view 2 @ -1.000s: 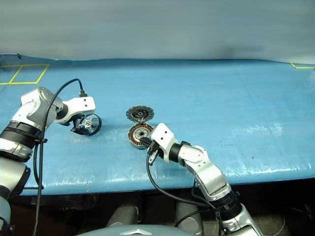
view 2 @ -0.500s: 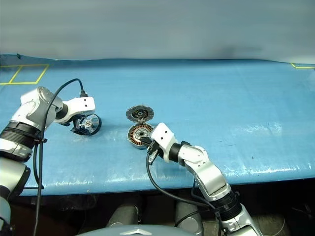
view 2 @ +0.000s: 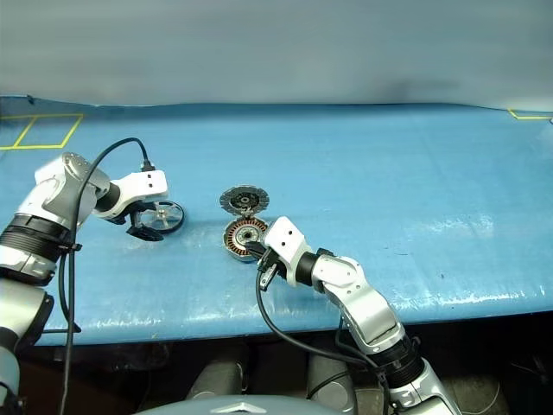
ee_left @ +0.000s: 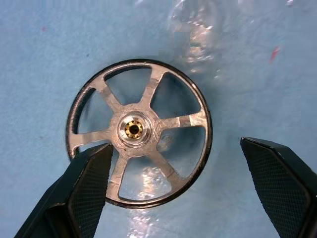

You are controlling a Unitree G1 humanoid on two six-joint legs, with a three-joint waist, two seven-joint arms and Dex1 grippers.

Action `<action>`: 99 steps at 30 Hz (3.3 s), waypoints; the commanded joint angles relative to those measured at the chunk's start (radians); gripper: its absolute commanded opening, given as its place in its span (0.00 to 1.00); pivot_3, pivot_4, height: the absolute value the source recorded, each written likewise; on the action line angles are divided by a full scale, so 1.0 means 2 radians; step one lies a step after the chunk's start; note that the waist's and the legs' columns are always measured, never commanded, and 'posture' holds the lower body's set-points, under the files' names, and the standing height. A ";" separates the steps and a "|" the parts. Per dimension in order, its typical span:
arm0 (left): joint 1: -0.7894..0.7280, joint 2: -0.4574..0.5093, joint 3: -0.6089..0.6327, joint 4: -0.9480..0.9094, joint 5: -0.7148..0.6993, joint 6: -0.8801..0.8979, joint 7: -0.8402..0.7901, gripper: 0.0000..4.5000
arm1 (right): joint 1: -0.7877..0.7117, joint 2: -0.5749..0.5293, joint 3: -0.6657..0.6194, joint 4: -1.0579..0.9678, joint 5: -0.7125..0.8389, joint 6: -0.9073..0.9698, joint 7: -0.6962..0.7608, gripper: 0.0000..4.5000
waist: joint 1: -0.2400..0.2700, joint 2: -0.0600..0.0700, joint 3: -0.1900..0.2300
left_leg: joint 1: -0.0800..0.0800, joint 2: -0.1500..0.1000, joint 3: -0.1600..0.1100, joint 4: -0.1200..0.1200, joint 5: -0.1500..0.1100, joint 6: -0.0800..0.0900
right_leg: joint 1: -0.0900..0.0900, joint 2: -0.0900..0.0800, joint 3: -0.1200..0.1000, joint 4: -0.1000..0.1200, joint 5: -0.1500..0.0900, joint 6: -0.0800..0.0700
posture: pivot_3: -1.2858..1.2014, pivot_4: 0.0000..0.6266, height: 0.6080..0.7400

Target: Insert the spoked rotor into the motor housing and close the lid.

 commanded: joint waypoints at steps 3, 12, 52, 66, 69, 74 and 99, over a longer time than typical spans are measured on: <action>-0.012 0.034 0.004 -0.039 -0.010 -0.012 -0.070 1.00 | 0.000 0.000 0.001 -0.009 -0.001 -0.012 0.000 0.00 | 0.001 0.000 0.000 | 0.000 0.000 0.000 0.000 0.000 0.000 | 0.000 0.000 0.000 0.000 0.000 0.000 | 0.52 0.24 1.00; -0.037 -0.001 0.001 0.007 0.027 -0.032 0.009 1.00 | -0.001 0.002 0.001 -0.003 -0.005 -0.016 -0.001 0.00 | 0.002 0.000 0.000 | 0.000 0.000 0.000 0.000 0.000 0.000 | 0.000 0.001 0.000 0.000 0.000 0.000 | 0.52 0.24 1.00; -0.040 -0.027 -0.004 0.068 0.038 -0.061 0.034 1.00 | 0.000 0.002 -0.002 -0.006 -0.014 -0.012 -0.004 0.00 | 0.001 0.000 0.000 | 0.000 0.000 0.000 0.000 0.000 0.000 | 0.000 0.001 0.000 0.000 0.000 0.000 | 0.52 0.24 1.00; -0.070 -0.032 -0.002 0.090 0.033 -0.063 0.013 1.00 | 0.003 0.002 0.000 -0.007 -0.015 -0.011 -0.005 0.00 | 0.000 0.000 0.000 | 0.000 0.001 0.000 0.000 0.000 0.000 | 0.000 0.001 0.000 0.000 0.000 0.000 | 0.52 0.24 1.00; -0.076 -0.036 -0.001 0.099 0.034 -0.063 0.017 1.00 | 0.002 0.002 0.000 -0.006 -0.016 -0.012 -0.006 0.00 | 0.000 0.000 0.000 | 0.000 0.001 0.000 0.000 0.000 0.000 | 0.000 0.001 0.000 0.000 0.000 0.000 | 0.52 0.24 1.00; -0.085 -0.041 -0.001 0.111 0.035 -0.067 0.026 0.91 | 0.003 0.002 0.000 -0.005 -0.017 -0.012 -0.006 0.00 | 0.001 0.000 0.000 | 0.000 0.000 0.000 0.000 0.000 0.000 | 0.000 0.001 0.000 0.000 0.000 0.000 | 0.52 0.24 1.00; -0.116 -0.061 0.001 0.176 0.042 -0.065 0.054 0.80 | 0.009 0.000 0.004 -0.008 -0.023 -0.011 -0.012 0.00 | 0.000 0.000 0.000 | 0.000 0.000 0.000 0.000 0.000 0.000 | 0.000 0.001 0.000 0.000 0.000 0.000 | 0.52 0.24 1.00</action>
